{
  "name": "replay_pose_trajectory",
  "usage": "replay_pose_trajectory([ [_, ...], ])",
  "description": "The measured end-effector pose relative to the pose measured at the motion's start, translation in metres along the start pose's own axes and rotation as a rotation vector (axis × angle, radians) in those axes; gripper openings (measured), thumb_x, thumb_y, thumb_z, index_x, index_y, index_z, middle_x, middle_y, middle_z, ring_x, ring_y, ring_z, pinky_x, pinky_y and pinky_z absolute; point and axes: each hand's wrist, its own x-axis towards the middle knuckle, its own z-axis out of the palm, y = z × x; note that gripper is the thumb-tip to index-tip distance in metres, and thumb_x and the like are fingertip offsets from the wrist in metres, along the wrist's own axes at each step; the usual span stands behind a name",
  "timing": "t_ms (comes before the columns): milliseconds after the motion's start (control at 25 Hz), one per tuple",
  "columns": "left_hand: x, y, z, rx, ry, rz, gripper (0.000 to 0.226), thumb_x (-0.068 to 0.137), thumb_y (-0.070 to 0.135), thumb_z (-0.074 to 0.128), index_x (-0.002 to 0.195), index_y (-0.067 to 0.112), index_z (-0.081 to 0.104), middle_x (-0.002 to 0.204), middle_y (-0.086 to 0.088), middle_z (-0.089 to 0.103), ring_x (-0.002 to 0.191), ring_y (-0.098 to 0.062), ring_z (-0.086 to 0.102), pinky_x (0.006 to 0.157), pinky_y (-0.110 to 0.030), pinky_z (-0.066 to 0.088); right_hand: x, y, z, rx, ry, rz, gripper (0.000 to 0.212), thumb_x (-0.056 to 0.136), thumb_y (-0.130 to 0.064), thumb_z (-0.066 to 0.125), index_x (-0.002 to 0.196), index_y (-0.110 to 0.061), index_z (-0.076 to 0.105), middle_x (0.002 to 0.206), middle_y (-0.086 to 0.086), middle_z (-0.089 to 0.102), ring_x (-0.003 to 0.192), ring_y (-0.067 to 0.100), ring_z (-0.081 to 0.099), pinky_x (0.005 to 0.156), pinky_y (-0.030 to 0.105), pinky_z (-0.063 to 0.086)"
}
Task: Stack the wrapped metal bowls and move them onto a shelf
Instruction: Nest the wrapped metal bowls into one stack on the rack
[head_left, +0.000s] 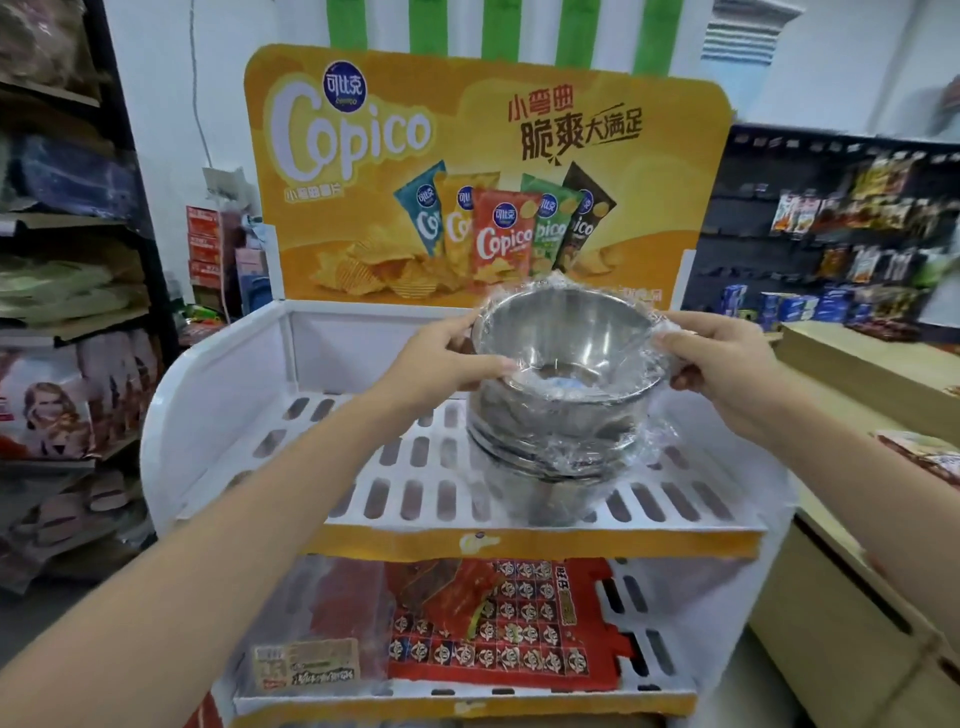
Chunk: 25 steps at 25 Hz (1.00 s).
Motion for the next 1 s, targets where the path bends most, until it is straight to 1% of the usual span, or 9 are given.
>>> replay_pose_trajectory([
  [120,0.0,-0.01,0.003,0.042,0.004,-0.071,0.043,0.076,0.025,0.073,0.112,0.04,0.056,0.057,0.014,0.055,0.054,-0.004,0.051,0.048,-0.017,0.041,0.001,0.011,0.004,0.034,-0.033,0.045,0.022,0.089,-0.006,0.06,0.11,-0.003,0.069,0.06,0.002,0.048,0.04,0.001,0.047,0.046,0.016,0.043],
  [280,-0.004,-0.014,0.001,0.142,0.001,-0.089,0.027,0.08,0.032,0.069,0.086,0.051,0.051,0.068,0.005,0.048,0.06,-0.013,0.043,0.047,-0.023,0.031,0.004,0.022,0.013,0.118,-0.041,0.159,0.009,0.087,-0.002,0.062,0.093,-0.001,0.069,0.061,0.004,0.046,0.042,0.007,0.043,0.045,0.016,0.042],
  [360,-0.003,-0.017,0.002,0.189,0.0,-0.081,0.027,0.081,0.035,0.067,0.103,0.046,0.054,0.073,0.007,0.053,0.064,-0.009,0.048,0.053,-0.02,0.034,0.005,0.028,0.015,0.101,-0.014,0.209,0.014,0.084,-0.001,0.064,0.097,0.004,0.068,0.066,0.008,0.05,0.046,0.011,0.043,0.042,0.017,0.041],
  [480,0.0,-0.024,0.002,0.323,-0.018,-0.071,0.054,0.08,0.046,0.064,0.13,0.033,0.048,0.087,0.005,0.057,0.075,-0.008,0.053,0.061,-0.021,0.038,0.004,0.036,0.014,0.012,0.009,0.25,0.024,0.084,-0.003,0.064,0.106,0.006,0.067,0.069,0.011,0.054,0.05,0.015,0.044,0.04,0.018,0.042],
  [560,0.006,-0.029,-0.004,0.443,-0.01,-0.049,0.072,0.074,0.058,0.064,0.136,0.026,0.047,0.11,0.0,0.057,0.092,-0.012,0.055,0.073,-0.024,0.042,0.006,0.035,0.01,-0.184,-0.058,0.174,0.03,0.087,-0.017,0.065,0.114,-0.004,0.066,0.081,0.011,0.062,0.063,0.018,0.053,0.054,0.022,0.047],
  [600,0.008,-0.03,-0.007,0.491,-0.016,-0.03,0.079,0.071,0.063,0.063,0.138,0.026,0.044,0.123,0.0,0.052,0.105,-0.014,0.053,0.084,-0.028,0.044,0.008,0.033,0.005,-0.283,-0.141,0.116,0.04,0.086,-0.028,0.065,0.122,-0.012,0.062,0.101,0.008,0.065,0.081,0.017,0.058,0.069,0.025,0.048],
  [720,0.011,-0.033,-0.013,0.512,-0.121,-0.002,0.092,0.064,0.074,0.058,0.143,0.034,0.034,0.152,0.011,0.031,0.138,-0.009,0.029,0.112,-0.04,0.03,0.012,0.029,-0.008,-0.396,-0.461,0.056,0.084,0.071,-0.054,0.066,0.146,-0.03,0.038,0.147,-0.014,0.038,0.13,0.01,0.038,0.101,0.029,0.028],
  [800,0.01,-0.035,-0.012,0.514,-0.177,0.009,0.093,0.063,0.076,0.053,0.144,0.036,0.031,0.155,0.014,0.027,0.141,-0.006,0.023,0.116,-0.041,0.023,0.014,0.035,-0.01,-0.409,-0.546,0.004,0.095,0.061,-0.061,0.065,0.147,-0.031,0.036,0.156,-0.015,0.029,0.14,0.011,0.031,0.108,0.031,0.025],
  [1000,0.009,-0.048,-0.005,0.456,-0.151,0.036,0.088,0.066,0.071,0.057,0.144,0.039,0.031,0.154,0.016,0.028,0.141,-0.003,0.023,0.116,-0.035,0.02,0.012,0.054,-0.007,-0.389,-0.524,-0.053,0.1,0.058,-0.061,0.062,0.148,-0.027,0.034,0.158,-0.011,0.027,0.141,0.008,0.027,0.11,0.028,0.022],
])
